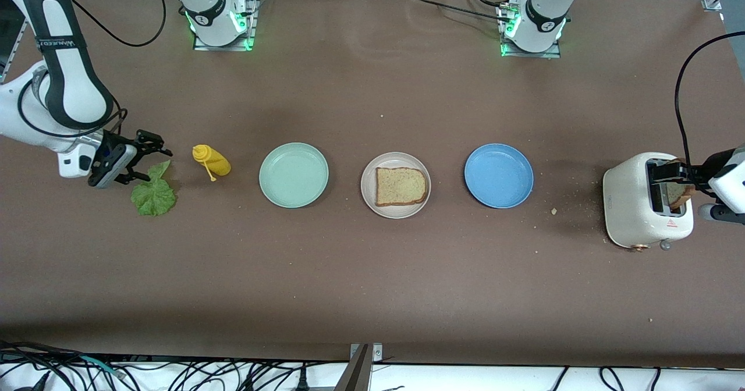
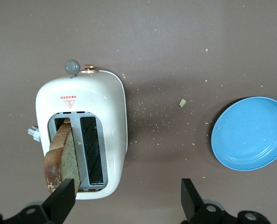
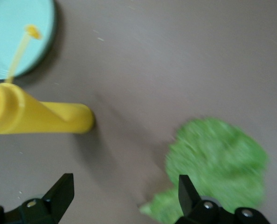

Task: Make sandwich in beige plate with both arms
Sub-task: 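Move the right gripper onto the green lettuce leaf and grasp it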

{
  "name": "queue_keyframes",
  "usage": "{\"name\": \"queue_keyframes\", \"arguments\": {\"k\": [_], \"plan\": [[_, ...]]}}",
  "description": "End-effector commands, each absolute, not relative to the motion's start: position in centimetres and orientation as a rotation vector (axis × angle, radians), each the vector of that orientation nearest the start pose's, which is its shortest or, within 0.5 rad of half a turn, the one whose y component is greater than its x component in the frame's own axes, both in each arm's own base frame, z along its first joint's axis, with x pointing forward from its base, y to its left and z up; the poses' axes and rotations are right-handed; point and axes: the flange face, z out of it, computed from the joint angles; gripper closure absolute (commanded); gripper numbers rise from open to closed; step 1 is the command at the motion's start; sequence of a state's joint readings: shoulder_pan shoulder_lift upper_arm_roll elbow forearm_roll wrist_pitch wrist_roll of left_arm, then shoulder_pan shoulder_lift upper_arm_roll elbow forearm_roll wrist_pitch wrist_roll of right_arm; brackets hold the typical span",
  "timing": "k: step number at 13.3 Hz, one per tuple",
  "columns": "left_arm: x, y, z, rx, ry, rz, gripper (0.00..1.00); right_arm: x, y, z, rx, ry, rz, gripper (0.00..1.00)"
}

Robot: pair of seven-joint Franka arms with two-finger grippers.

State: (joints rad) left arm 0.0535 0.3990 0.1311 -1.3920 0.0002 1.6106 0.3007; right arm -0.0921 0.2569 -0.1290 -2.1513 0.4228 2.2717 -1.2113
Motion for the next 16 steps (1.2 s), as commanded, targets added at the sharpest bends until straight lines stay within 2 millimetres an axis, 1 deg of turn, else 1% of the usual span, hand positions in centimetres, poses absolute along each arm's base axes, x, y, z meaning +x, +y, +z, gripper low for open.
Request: {"name": "queue_keyframes", "arguments": {"k": [1, 3, 4, 5, 6, 8, 10, 12, 13, 14, 15, 16], "plan": [[64.6, 10.9, 47.4, -3.097, 0.226, 0.300, 0.00, 55.6, -12.6, 29.5, -2.841, -0.810, -0.048, 0.01], [64.7, 10.7, 47.4, -3.099, 0.225, 0.299, 0.00, 56.5, -12.9, 29.4, -2.953, -0.623, 0.023, 0.01], [64.7, 10.7, 47.3, -3.099, 0.226, 0.302, 0.00, 56.5, -12.8, 29.0, -2.991, -0.452, 0.051, 0.01], [64.7, 10.8, 47.3, -3.099, 0.223, 0.302, 0.00, 56.6, -12.7, 28.2, -3.012, -0.313, 0.081, 0.01], [64.7, 10.8, 47.3, -3.099, 0.223, 0.302, 0.00, 56.6, -12.8, 27.5, -3.030, -0.235, 0.105, 0.01], [64.7, 10.7, 47.1, -3.099, 0.226, 0.306, 0.00, 57.2, -13.5, 26.6, -3.049, -0.243, 0.119, 0.01], [64.7, 10.8, 46.9, -3.100, 0.223, 0.308, 0.00, 57.7, -13.6, 25.2, -3.054, -0.242, 0.137, 0.01], [64.7, 10.8, 46.8, -3.101, 0.226, 0.313, 0.00, 58.3, -13.8, 23.9, -3.071, -0.235, 0.106, 0.01], [64.7, 10.8, 46.8, -3.101, 0.226, 0.313, 0.00, 58.5, -14.1, 22.7, -3.076, -0.238, 0.105, 0.01], [64.7, 10.8, 46.7, -3.101, 0.226, 0.315, 0.00, 58.5, -14.2, 21.5, -3.077, -0.236, 0.118, 0.01], [64.7, 10.8, 46.7, -3.101, 0.223, 0.315, 0.00, 58.4, -14.1, 20.9, -3.077, -0.234, 0.125, 0.01], [64.7, 10.8, 46.7, -3.101, 0.225, 0.315, 0.00, 58.3, -14.1, 20.7, -3.076, -0.235, 0.135, 0.01]]}}
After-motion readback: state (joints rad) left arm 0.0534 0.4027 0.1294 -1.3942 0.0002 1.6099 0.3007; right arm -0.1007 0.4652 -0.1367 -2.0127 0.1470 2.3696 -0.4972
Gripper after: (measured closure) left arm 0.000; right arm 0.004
